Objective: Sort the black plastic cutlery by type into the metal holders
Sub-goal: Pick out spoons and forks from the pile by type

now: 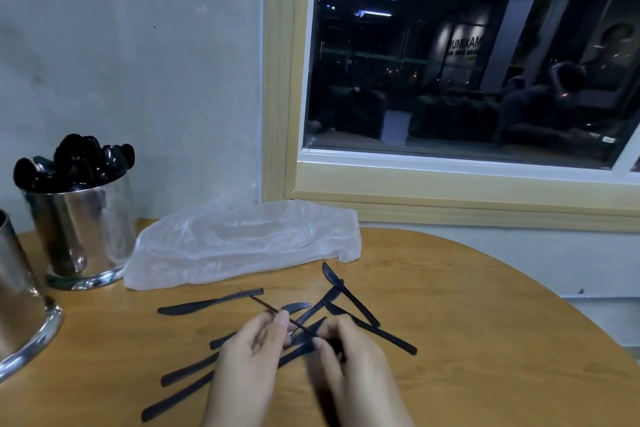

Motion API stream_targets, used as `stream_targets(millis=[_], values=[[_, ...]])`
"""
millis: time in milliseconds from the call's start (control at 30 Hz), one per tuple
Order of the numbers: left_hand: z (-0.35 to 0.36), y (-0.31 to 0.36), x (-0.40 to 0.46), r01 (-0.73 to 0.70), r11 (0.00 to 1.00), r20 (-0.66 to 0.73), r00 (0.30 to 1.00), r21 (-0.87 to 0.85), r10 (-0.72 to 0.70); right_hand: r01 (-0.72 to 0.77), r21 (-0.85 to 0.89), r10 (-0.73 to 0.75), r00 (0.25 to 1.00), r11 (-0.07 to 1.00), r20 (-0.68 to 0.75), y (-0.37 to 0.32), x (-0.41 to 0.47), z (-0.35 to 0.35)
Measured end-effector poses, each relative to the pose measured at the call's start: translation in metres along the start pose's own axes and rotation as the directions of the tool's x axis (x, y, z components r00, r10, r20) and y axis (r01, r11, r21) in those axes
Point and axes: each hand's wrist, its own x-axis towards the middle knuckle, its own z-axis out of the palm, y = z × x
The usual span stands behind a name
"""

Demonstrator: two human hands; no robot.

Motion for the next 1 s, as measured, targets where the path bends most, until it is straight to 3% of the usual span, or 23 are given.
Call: stream_targets(millis=[133,200,267,300,400,500,700,1000], values=[[0.015,-0.005,0.020,0.010,0.963,-0.059,0.998,-0.269,-0.026,0.191,-0.062,-0.179,0.972,0.980,0.154,-0.001,0.018,0.021],[0.013,-0.003,0.026,-0.004,0.950,-0.093,0.995,-0.312,-0.026,0.247,-0.033,-0.246,0.968,0.968,0.049,0.013,0.024,0.014],[0.009,0.004,0.027,-0.031,0.949,-0.098,0.995,-0.313,0.001,0.200,-0.089,-0.210,0.970,0.976,-0.125,0.035,0.034,-0.009],[0.006,0.003,0.027,-0.027,0.953,-0.080,0.997,-0.301,0.003,0.131,-0.148,-0.152,0.979,0.980,-0.139,0.049,0.038,-0.017],[0.004,-0.002,0.031,0.049,0.948,-0.008,0.998,-0.316,-0.054,-0.073,-0.323,0.077,0.997,0.943,-0.001,0.071,0.056,-0.043],[0.007,-0.008,0.032,0.107,0.923,0.042,0.994,-0.369,-0.098,-0.144,-0.369,0.182,0.981,0.918,0.071,0.074,0.061,-0.049],[0.008,-0.007,0.030,0.017,0.957,0.074,0.997,-0.291,0.004,-0.148,-0.312,0.172,0.984,0.938,0.048,0.077,0.065,-0.044],[0.008,-0.007,0.030,0.040,0.942,0.048,0.999,-0.332,-0.026,-0.272,-0.327,0.287,0.958,0.905,-0.002,0.063,0.070,-0.042]])
